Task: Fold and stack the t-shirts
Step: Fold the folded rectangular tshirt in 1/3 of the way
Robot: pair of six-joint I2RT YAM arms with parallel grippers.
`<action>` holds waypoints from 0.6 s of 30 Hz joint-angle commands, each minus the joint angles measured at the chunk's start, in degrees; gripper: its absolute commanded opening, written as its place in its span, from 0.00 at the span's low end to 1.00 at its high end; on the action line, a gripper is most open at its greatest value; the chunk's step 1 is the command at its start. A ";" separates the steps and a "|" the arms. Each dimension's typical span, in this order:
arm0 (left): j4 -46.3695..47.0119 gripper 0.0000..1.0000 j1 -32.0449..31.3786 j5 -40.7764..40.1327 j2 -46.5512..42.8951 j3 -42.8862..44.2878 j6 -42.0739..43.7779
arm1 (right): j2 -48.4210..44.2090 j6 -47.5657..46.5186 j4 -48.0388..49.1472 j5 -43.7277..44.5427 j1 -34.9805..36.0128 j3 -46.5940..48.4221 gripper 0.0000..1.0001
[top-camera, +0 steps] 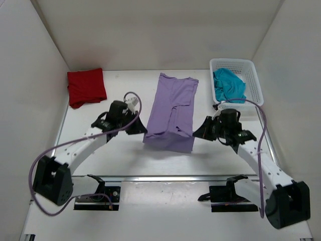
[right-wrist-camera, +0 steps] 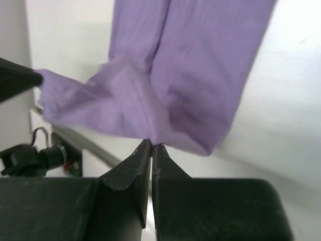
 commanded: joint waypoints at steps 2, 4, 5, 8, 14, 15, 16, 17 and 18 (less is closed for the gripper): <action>3.66 0.00 2.12 -2.90 11.21 14.07 1.93 | 10.81 -10.06 3.01 -0.06 -5.22 7.81 0.00; 2.25 0.00 2.30 -4.93 19.27 20.31 2.90 | 15.03 -9.71 5.03 -1.12 -7.25 10.36 0.00; 1.99 0.00 2.91 -4.94 20.96 24.36 3.25 | 17.67 -10.49 6.18 -0.60 -7.87 11.76 0.00; 0.85 0.00 3.88 -6.07 31.32 32.36 3.52 | 24.26 -11.20 8.29 -0.67 -8.84 15.02 0.00; -0.56 0.00 5.38 -8.18 42.23 41.00 3.61 | 34.81 -11.03 11.28 -0.16 -10.33 21.52 0.00; -0.13 0.00 5.55 -8.10 43.90 42.05 3.87 | 36.92 -10.77 11.90 -0.59 -10.60 22.84 0.00; -0.13 0.00 5.73 -8.36 44.88 42.93 4.13 | 38.77 -10.59 12.86 -1.29 -11.03 23.28 0.00; 0.05 0.00 5.90 -7.84 46.54 43.29 3.44 | 39.75 -10.33 13.13 -1.21 -11.13 23.90 0.00; 0.40 0.00 5.99 -6.97 47.77 44.34 3.08 | 41.50 -10.15 13.39 -1.99 -12.08 24.77 0.00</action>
